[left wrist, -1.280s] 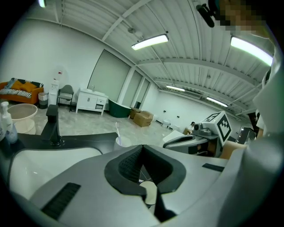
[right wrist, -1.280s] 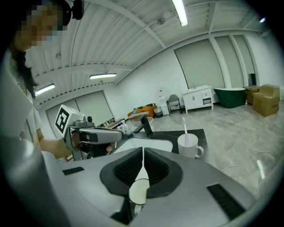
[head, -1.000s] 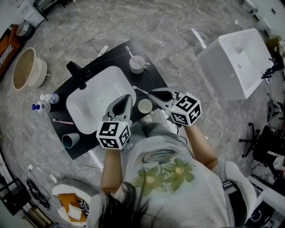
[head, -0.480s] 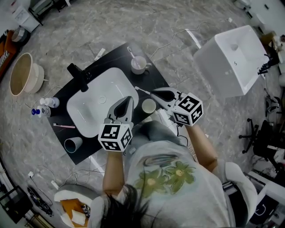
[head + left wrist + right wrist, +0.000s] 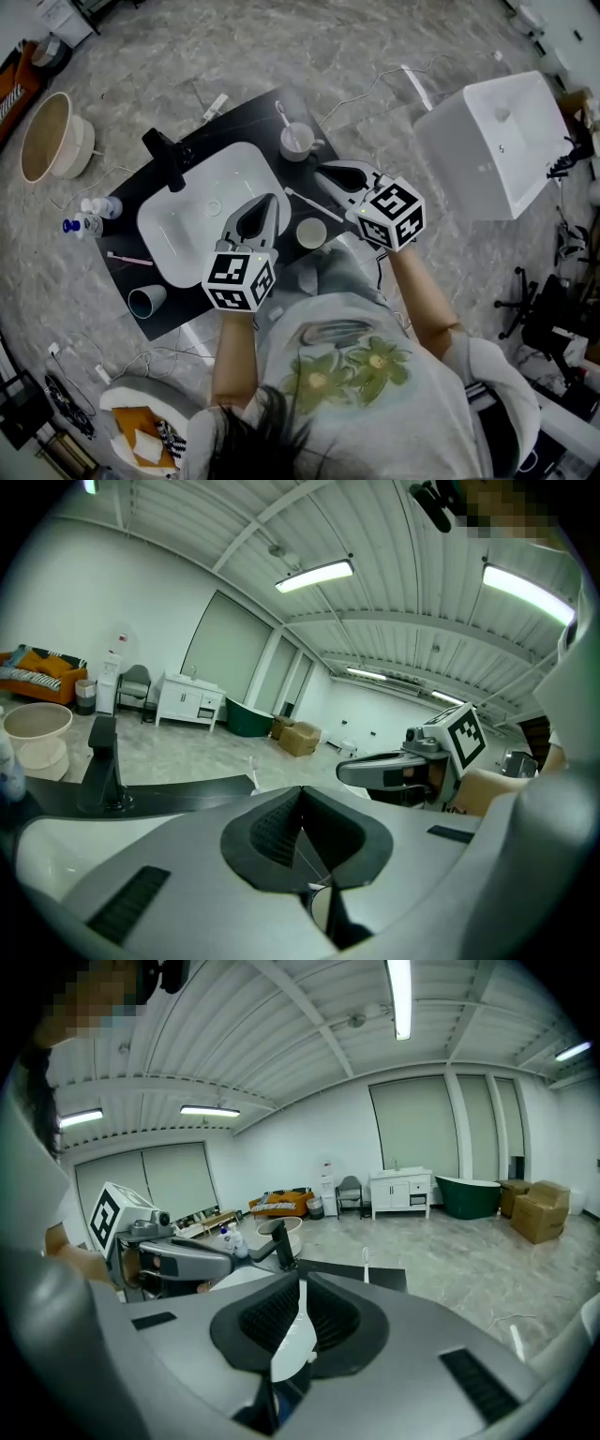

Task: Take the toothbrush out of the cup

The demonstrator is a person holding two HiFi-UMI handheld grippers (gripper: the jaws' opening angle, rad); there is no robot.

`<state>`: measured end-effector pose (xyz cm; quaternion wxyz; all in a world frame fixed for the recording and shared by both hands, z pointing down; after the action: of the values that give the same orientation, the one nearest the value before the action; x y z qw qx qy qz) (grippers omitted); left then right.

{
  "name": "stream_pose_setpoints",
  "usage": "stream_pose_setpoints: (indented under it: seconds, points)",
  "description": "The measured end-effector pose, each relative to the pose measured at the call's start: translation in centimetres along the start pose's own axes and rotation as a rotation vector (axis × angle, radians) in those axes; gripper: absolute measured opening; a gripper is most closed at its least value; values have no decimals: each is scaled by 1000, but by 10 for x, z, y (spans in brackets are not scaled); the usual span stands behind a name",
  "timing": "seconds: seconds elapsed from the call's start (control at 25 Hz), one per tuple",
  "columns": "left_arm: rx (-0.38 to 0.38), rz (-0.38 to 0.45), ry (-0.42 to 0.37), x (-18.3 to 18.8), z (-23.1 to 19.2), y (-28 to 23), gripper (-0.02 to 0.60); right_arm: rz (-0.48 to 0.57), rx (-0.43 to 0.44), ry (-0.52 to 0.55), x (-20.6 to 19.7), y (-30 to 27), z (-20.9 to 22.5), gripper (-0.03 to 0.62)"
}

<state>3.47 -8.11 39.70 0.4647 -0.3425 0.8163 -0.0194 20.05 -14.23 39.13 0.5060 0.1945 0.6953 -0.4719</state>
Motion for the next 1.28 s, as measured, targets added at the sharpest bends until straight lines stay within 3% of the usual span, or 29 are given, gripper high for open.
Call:
stream_pose_setpoints:
  seconds: [0.24,0.36,0.6,0.92,1.28]
  points:
    - [54,24,32,10,-2,-26,17,-9,6,9,5,-28,44,60]
    - [75,23,56,13,-5,-39,17,-42,12,14,3,-49,64,121]
    - [114,20,91,18,-21,-58,17,-128,16,26,-13,-99,92,129]
    - [174,10,122,18,-50,-70,17,-244,-21,33,-41,-156,111,133]
    - [202,-25,164,5,-67,-79,17,-293,-42,24,-59,-187,123,132]
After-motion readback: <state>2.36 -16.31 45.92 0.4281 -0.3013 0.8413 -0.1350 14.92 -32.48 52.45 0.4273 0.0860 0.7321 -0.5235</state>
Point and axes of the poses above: the fingertips, and each gripper's own axes: y backward along the fingers, z to its right, x out of its top, the point moved 7 cm from there along y, backward along the fingers, and after that the axes turned 15 degrees about y, right-handed, at the moved point
